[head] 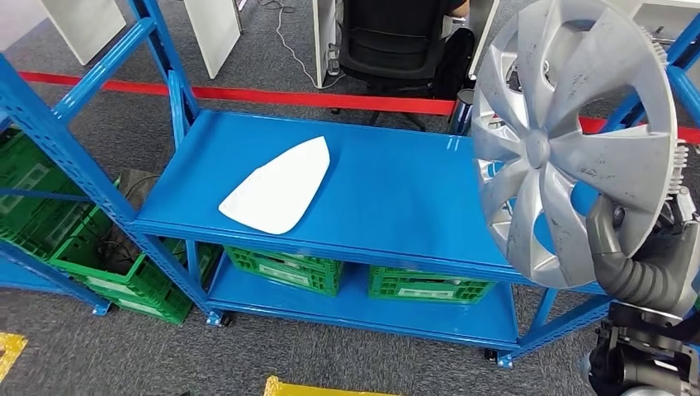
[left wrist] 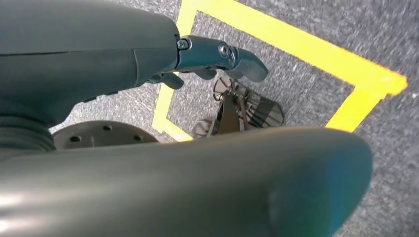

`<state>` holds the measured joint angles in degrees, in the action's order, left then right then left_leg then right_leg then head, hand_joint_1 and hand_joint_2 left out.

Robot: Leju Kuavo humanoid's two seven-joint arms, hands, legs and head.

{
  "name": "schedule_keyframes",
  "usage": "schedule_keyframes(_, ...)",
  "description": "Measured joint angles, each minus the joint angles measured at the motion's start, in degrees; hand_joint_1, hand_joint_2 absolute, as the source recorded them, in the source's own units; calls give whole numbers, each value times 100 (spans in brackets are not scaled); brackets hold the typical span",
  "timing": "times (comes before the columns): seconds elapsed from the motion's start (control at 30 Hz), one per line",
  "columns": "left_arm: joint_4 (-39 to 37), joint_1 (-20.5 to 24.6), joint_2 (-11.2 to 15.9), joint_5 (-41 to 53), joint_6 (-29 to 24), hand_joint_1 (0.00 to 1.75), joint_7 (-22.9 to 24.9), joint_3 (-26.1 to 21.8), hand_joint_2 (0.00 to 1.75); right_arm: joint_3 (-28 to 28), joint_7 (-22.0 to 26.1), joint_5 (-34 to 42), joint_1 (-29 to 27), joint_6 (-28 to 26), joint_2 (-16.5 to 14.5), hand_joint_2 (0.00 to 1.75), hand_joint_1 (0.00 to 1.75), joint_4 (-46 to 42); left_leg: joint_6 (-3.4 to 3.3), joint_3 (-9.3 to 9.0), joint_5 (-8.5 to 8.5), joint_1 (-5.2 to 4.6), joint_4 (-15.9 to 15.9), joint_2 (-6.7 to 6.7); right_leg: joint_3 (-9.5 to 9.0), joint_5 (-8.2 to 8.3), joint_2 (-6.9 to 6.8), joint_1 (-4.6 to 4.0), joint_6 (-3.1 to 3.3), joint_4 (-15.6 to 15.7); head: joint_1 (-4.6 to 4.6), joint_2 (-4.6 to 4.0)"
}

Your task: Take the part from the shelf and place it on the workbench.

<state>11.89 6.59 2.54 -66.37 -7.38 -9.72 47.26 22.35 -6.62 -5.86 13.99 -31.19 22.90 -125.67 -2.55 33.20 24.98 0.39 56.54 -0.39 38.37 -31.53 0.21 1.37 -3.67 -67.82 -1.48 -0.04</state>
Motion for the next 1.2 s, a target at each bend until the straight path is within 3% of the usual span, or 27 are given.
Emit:
schedule_keyframes(0.07,0,-7,-3,-12,1,0,6,-7,0,6,-10,3,-13,-1,2,175,175,-1,-3,35,-3,-5,28,0,192,-160,0,2,-13,-504,-29,0)
schedule_keyframes(0.1,0,-11,-8,-15,1,0,10,-10,0,9,-17,3,-18,-2,3,175,175,-2,0,53,-2,-5,50,-1,152,-88,-1,2,-13,-460,-40,0)
schedule_keyframes(0.17,0,-17,-26,-18,9,0,20,-21,0,12,-36,3,-18,-7,10,175,175,-10,17,78,7,-3,100,-7,-197,230,-3,4,11,205,-72,0)
schedule_keyframes(0.23,0,-14,-36,-17,19,0,27,-32,0,11,-60,-3,-13,-15,19,175,175,-26,69,115,8,-16,140,-16,-528,396,-3,-14,64,824,-90,0)
schedule_keyframes(0.37,0,-18,-34,-16,21,0,44,-39,0,11,-88,-16,-15,-25,31,175,175,-46,215,202,-26,-7,174,-17,-585,457,4,-49,213,970,-55,0)
schedule_keyframes(0.43,0,-21,-30,-16,22,0,52,-43,0,11,-92,-18,-14,-29,31,175,175,-53,261,340,187,3,448,-12,-574,516,-9,-28,294,1014,-8,0)
schedule_keyframes(0.53,0,-23,-39,-14,30,0,54,-45,0,12,-113,-38,-20,-42,31,175,175,-58,308,759,762,34,1508,2,-495,578,-23,-28,346,1021,92,0)
schedule_keyframes(0.57,-1,-26,-43,-9,31,0,55,-45,0,12,-138,-60,-30,-50,31,175,175,-58,317,826,841,41,1735,6,-463,598,-25,-31,346,1017,110,0)
schedule_keyframes(0.6,-1,-30,-44,-2,30,0,60,-45,0,12,-174,-91,-44,-57,32,175,175,-58,319,783,820,45,1747,9,-435,619,-24,-32,338,1013,127,0)
schedule_keyframes(0.63,-2,-33,-45,9,28,0,67,-46,0,11,-215,-130,-63,-65,32,175,175,-62,315,617,707,48,1522,12,-413,638,-22,-31,324,1008,148,0)
schedule_keyframes(0.7,-2,-29,-44,39,22,0,91,-46,0,7,-307,-213,-105,-72,37,175,175,-88,297,104,457,46,700,13,-381,668,-17,-33,280,989,197,0)
schedule_keyframes(0.77,-2,-13,-47,63,18,0,113,-46,0,-13,-384,-290,-135,-74,51,175,175,-141,259,-190,369,29,200,6,-346,701,-15,-44,216,966,224,0)
schedule_keyframes(0.87,-3,-16,-52,68,25,0,114,-46,0,-34,-456,-378,-159,-72,75,175,175,-202,158,-184,310,10,167,1,-295,770,-13,-29,103,963,215,0)
schedule_keyframes(0.9,-4,-22,-53,61,29,0,96,-46,0,-40,-470,-396,-168,-72,78,175,175,-209,119,-162,273,17,160,5,-249,726,-13,-21,74,915,204,0)
schedule_keyframes(0.97,-5,-25,-51,29,35,0,36,-50,0,-58,-474,-407,-174,-72,80,175,175,-215,44,-99,197,33,139,13,-54,411,-13,-14,34,510,143,0)
schedule_keyframes(1.03,-7,-23,-47,-42,48,0,-22,-64,0,-66,-430,-385,-168,-74,81,175,175,-215,6,-6,136,8,145,14,213,-29,-14,-17,19,-238,61,0)
schedule_keyframes(1.07,-7,-23,-47,-98,57,0,-42,-77,0,-64,-397,-370,-168,-77,81,175,175,-214,-1,46,106,-9,153,14,292,-158,-14,-21,21,-532,32,0)
schedule_keyframes(1.1,-8,-24,-48,-163,64,0,-54,-95,0,-62,-363,-358,-170,-81,81,175,175,-214,-4,97,77,-26,166,14,284,-192,-14,-29,34,-645,14,0)
schedule_keyframes(1.13,-8,-26,-47,-225,63,0,-60,-114,0,-61,-333,-350,-171,-86,81,175,175,-213,-4,145,51,-41,181,13,168,-131,-14,-41,58,-538,-3,0)
schedule_keyframes(1.2,-10,-24,-34,-297,44,0,-59,-149,0,-60,-287,-353,-170,-102,81,175,175,-214,0,214,8,-62,210,12,-304,105,-17,-83,150,193,-33,0)
